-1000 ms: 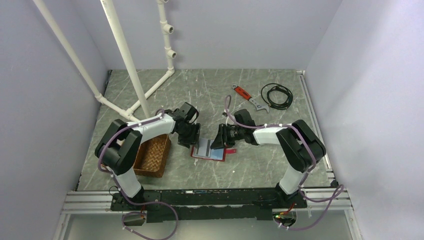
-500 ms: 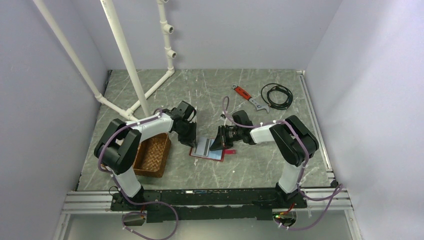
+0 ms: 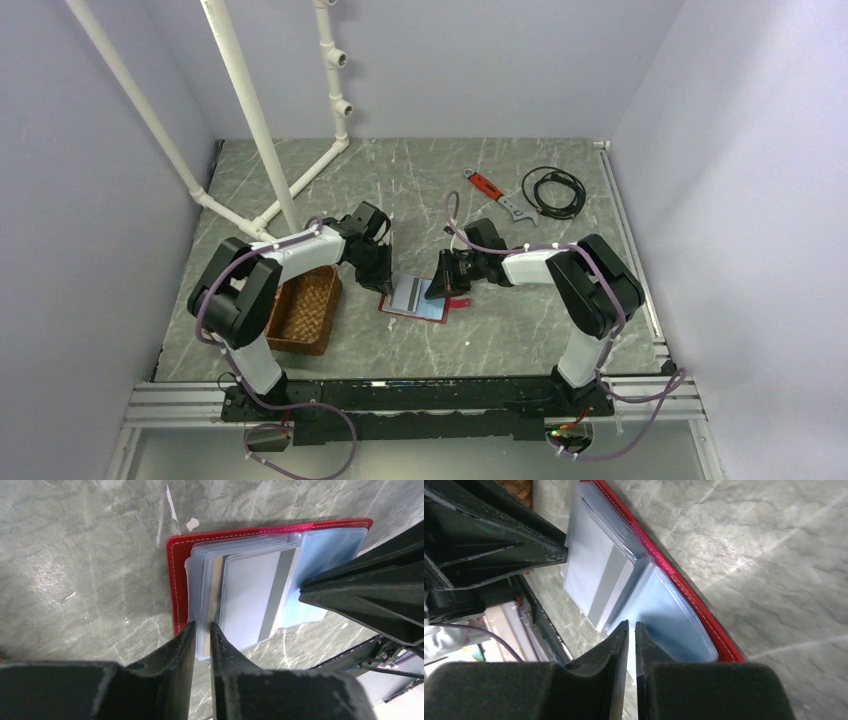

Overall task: Put the credit cards into the card holder
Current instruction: Turn over the card slot in the card holder, then pick up the credit card from the storage box.

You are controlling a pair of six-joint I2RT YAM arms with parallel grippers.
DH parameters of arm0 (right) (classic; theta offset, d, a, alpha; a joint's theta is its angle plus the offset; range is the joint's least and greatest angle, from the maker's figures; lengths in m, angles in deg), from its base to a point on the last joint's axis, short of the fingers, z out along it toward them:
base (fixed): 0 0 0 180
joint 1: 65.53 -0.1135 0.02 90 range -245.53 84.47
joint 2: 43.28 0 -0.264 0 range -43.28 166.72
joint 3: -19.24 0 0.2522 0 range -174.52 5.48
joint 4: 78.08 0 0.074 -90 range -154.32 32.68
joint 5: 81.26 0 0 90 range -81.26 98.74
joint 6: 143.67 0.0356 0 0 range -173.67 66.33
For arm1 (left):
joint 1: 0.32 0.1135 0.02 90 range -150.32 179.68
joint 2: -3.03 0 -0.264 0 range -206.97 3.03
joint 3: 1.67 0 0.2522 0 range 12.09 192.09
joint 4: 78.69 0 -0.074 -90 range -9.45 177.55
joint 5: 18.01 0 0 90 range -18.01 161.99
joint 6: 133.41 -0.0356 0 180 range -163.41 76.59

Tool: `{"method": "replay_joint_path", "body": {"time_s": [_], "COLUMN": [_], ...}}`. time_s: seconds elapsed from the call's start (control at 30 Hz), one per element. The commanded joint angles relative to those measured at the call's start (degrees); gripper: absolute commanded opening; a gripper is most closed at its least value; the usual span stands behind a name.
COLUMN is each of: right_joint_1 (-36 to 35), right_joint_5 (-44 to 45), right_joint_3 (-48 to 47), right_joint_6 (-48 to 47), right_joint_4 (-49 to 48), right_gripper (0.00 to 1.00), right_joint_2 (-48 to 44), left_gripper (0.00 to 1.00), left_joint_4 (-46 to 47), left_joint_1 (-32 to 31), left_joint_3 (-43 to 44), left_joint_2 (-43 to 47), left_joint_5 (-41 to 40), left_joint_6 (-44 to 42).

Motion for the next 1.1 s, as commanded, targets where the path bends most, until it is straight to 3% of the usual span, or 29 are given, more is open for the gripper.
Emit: {"method": "replay_joint_path", "body": {"time_s": [0.0, 0.1, 0.23, 0.37, 0.47, 0.57, 0.63, 0.73, 0.9, 0.97, 1.07], "right_joint_1": [0.14, 0.14, 0.05, -0.04, -0.17, -0.67, -0.89, -1.37, -1.86, -1.96, -2.21], "right_joint_5": [9.03, 12.35, 14.04, 12.59, 9.47, 7.68, 7.18, 6.28, 6.25, 6.16, 5.81], "right_joint_3": [0.4, 0.45, 0.18, -0.04, 0.22, 1.2, 1.85, 3.05, 4.41, 4.92, 5.61], "right_joint_6": [-5.2, -6.8, -7.91, -8.38, -7.63, -6.98, -6.88, -6.8, -7.28, -7.31, -7.22], "right_joint_4": [6.09, 8.49, 11.28, 10.21, 9.16, 6.84, 6.6, 6.3, 6.74, 6.62, 6.18], "right_gripper": [0.13, 0.14, 0.22, 0.28, 0.28, 0.29, 0.29, 0.29, 0.3, 0.3, 0.3], "right_joint_2": [-3.27, -6.14, -10.6, -11.88, -12.25, -14.3, -15.91, -18.05, -21.08, -21.89, -22.81], "left_gripper": [0.25, 0.4, 0.62, 0.67, 0.67, 0.71, 0.76, 0.86, 0.97, 0.99, 1.0], "left_joint_4": [-2.69, -3.52, -4.0, -5.84, -9.95, -19.81, -21.69, -28.98, -39.73, -39.54, -30.76], "left_joint_1": [0.47, 0.43, 0.43, 0.6, 0.78, 0.96, 0.96, 0.96, 3.66, 9.7, 26.81], "left_joint_3": [-0.62, 0.57, -0.4, -4.74, -8.92, -8.37, -8.1, -5.45, 3.63, 5.44, 2.47], "left_joint_2": [0.95, 6.24, 19.87, 36.76, 52.06, 64.51, 69.78, 66.76, 45.76, 41.6, 40.67], "left_joint_5": [-5.57, -3.71, -1.07, -0.49, -8.23, -24.98, -31.69, -40.25, -46.1, -46.7, -40.5], "left_joint_6": [-2.18, -2.55, -1.77, 2.69, 8.62, 17.6, 20.48, 26.54, 27.18, 22.15, 10.07]}}
